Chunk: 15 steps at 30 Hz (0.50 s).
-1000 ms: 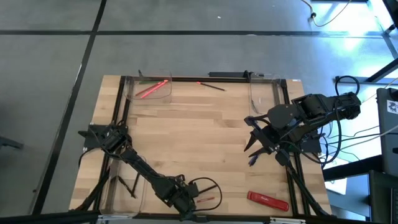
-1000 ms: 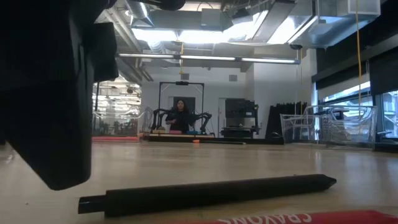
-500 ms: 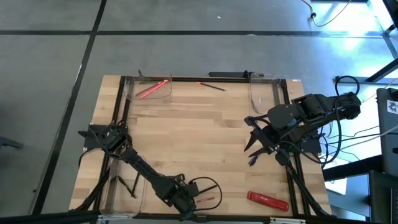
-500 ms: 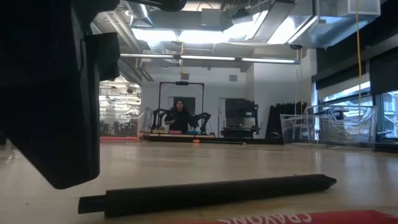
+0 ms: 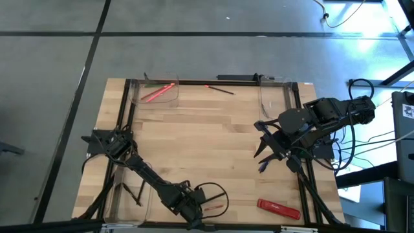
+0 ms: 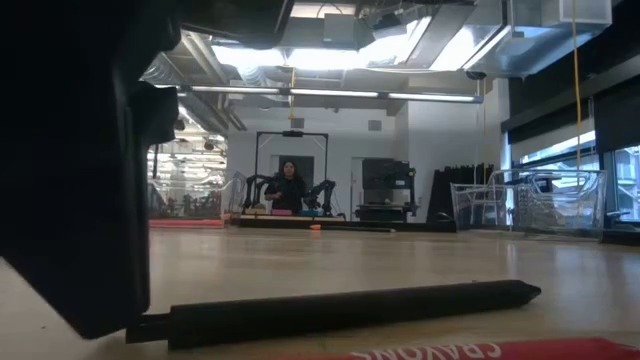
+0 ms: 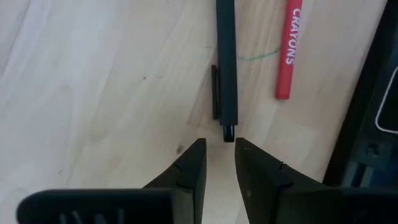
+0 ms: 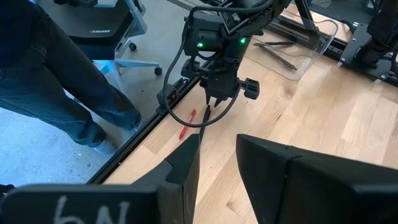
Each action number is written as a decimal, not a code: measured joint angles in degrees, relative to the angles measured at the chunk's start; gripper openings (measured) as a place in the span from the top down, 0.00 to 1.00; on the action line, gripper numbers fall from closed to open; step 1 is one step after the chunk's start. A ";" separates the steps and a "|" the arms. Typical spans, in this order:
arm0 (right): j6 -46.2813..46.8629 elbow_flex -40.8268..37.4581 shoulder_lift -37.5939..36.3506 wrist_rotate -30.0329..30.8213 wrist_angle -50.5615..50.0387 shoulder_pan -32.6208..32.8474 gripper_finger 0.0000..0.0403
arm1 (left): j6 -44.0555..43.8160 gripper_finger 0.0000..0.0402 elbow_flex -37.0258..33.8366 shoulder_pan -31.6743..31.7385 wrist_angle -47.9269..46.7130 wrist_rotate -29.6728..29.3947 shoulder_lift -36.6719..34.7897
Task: Sort crayons/erasers/pens/pencils in bins
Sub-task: Put the black pen into the bottom left transparent bin
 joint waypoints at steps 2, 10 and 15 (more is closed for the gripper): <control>0.01 0.00 0.00 0.00 0.00 0.00 0.73 | 0.02 0.81 0.00 0.09 0.04 -0.40 0.00; 0.00 0.00 0.00 0.00 -0.02 0.00 0.73 | -0.07 0.81 -0.04 0.09 2.94 -1.43 0.00; 0.00 0.00 0.00 0.00 -0.04 0.00 0.73 | 0.07 0.81 -0.04 0.09 3.01 -2.80 0.00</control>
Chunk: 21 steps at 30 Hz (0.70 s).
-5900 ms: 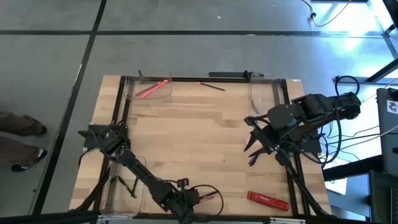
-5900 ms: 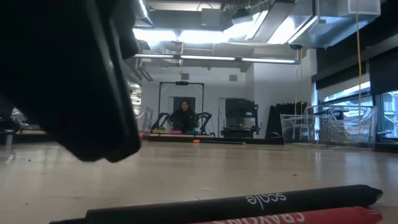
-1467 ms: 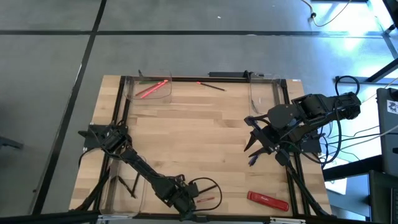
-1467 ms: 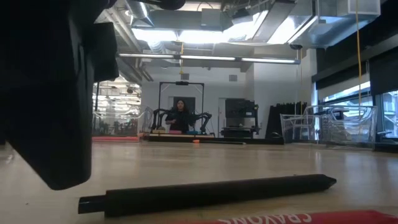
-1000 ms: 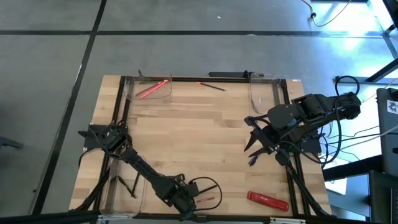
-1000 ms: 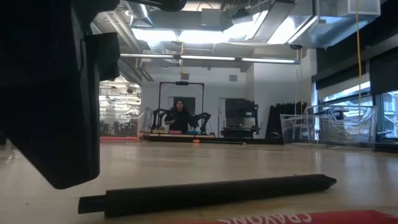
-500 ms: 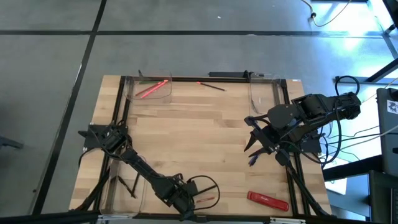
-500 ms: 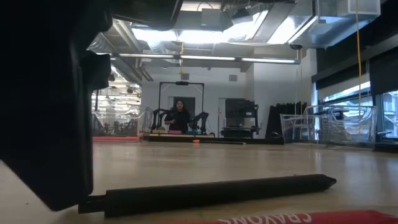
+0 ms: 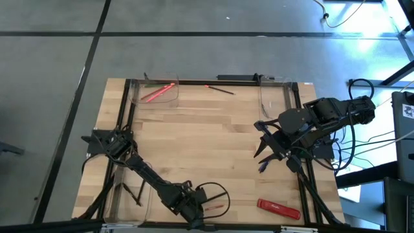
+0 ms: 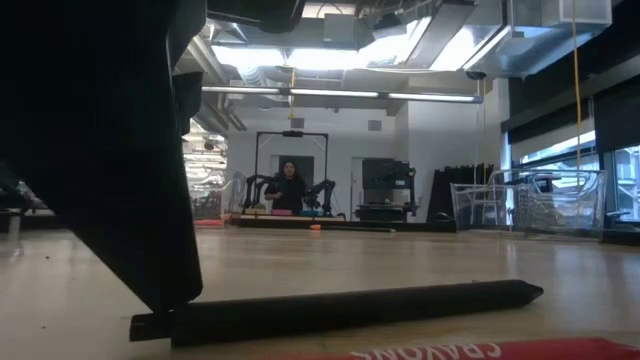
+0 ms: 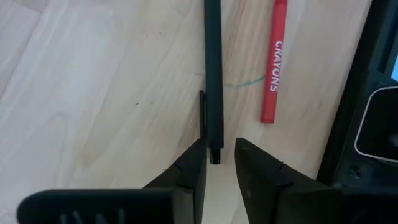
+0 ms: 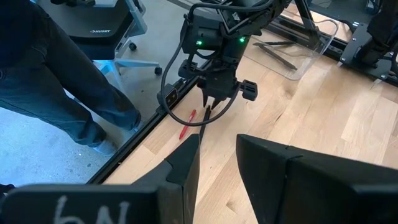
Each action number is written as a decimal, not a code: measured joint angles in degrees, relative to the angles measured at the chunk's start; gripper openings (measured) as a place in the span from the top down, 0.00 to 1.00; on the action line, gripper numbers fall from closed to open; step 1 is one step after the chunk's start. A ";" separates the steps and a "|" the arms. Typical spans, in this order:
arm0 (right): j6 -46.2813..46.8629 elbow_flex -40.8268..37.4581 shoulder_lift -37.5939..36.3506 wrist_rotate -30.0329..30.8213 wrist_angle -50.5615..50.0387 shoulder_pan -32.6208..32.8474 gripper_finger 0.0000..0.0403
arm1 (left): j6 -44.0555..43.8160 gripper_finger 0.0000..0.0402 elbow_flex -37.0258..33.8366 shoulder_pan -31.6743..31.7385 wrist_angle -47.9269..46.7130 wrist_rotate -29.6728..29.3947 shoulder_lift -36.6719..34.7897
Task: Sort crayons/erasers/pens/pencils in bins
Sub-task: Put the black pen into the bottom left transparent bin
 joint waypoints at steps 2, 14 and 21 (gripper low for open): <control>0.02 0.02 0.00 0.00 0.00 0.00 0.73 | 0.00 0.81 0.00 0.02 -0.15 0.00 0.00; 0.00 0.00 0.00 0.00 0.00 0.00 0.73 | 0.02 0.81 -0.02 -0.77 -0.61 -0.82 0.00; 0.00 0.02 0.00 0.00 -0.02 0.00 0.73 | 0.04 0.81 -0.09 -0.90 -0.58 -1.76 0.77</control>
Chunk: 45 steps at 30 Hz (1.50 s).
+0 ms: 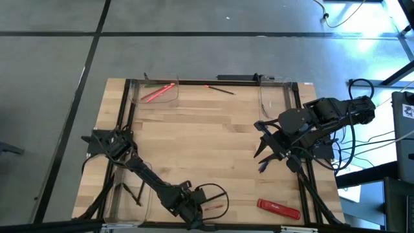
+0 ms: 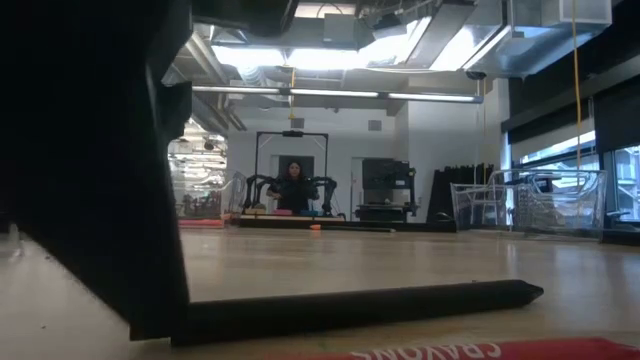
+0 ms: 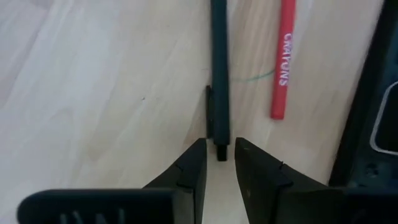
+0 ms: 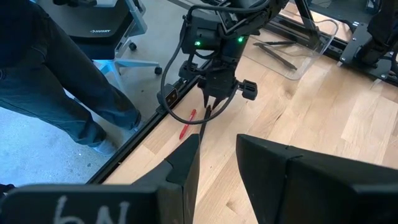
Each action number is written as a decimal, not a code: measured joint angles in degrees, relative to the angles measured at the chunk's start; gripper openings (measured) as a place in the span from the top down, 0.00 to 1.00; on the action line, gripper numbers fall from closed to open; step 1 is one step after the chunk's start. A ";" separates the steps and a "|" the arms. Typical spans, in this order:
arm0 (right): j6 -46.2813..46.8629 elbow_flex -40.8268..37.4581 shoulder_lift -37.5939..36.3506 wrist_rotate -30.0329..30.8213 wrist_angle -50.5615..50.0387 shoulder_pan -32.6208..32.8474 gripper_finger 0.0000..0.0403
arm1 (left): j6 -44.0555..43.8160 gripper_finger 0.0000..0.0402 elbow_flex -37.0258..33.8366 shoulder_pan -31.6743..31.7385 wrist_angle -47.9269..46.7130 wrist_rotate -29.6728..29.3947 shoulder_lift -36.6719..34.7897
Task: Sort crayons/erasers/pens/pencils in bins
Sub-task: Put the black pen into the bottom left transparent bin
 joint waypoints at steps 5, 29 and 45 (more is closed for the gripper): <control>0.01 0.00 0.00 0.00 -0.03 0.01 0.73 | 0.07 0.81 0.07 -0.46 0.26 0.17 0.70; 0.02 0.00 0.00 0.00 -0.02 0.00 0.73 | 4.42 0.94 0.14 -0.45 -1.64 -0.36 0.79; 0.00 0.00 0.00 -0.01 -0.02 0.00 0.73 | 2.62 1.00 0.14 -0.24 -1.58 1.99 0.74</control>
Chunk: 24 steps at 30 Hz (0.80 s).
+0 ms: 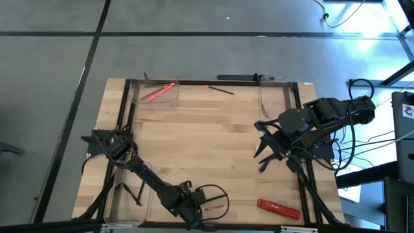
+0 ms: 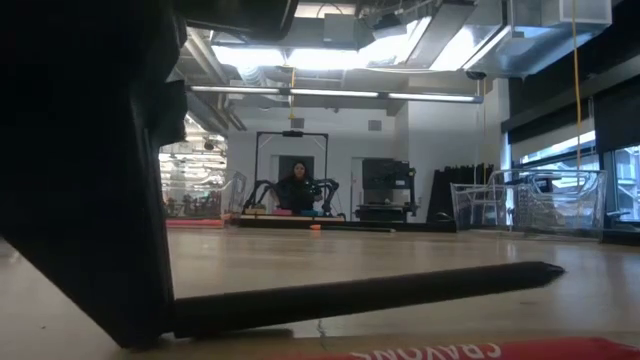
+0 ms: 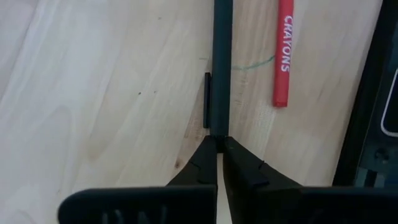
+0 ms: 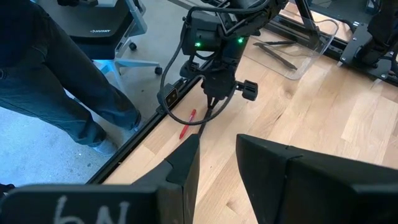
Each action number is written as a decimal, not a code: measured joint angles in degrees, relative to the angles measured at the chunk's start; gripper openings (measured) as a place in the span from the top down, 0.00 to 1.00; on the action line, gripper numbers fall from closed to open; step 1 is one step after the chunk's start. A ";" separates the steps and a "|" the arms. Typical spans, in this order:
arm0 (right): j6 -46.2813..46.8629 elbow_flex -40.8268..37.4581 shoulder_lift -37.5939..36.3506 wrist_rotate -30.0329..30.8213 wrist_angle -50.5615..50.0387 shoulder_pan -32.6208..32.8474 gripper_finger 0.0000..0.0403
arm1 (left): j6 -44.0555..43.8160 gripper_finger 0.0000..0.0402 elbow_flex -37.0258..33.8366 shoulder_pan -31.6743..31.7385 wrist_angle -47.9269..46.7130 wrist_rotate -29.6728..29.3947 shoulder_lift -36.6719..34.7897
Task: Sort crayons/erasers/pens/pencils in bins
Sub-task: Put the black pen into the bottom left transparent bin
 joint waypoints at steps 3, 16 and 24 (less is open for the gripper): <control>0.00 0.00 0.00 0.01 0.00 0.01 0.73 | -2.77 1.00 -0.01 -0.02 0.00 0.04 -0.06; -0.09 0.00 0.00 0.01 0.02 0.00 0.73 | -4.46 1.00 3.32 -0.13 -0.89 0.62 0.20; -0.17 0.00 0.00 0.01 0.02 0.01 0.73 | -7.53 1.00 9.17 0.22 -12.75 0.28 0.13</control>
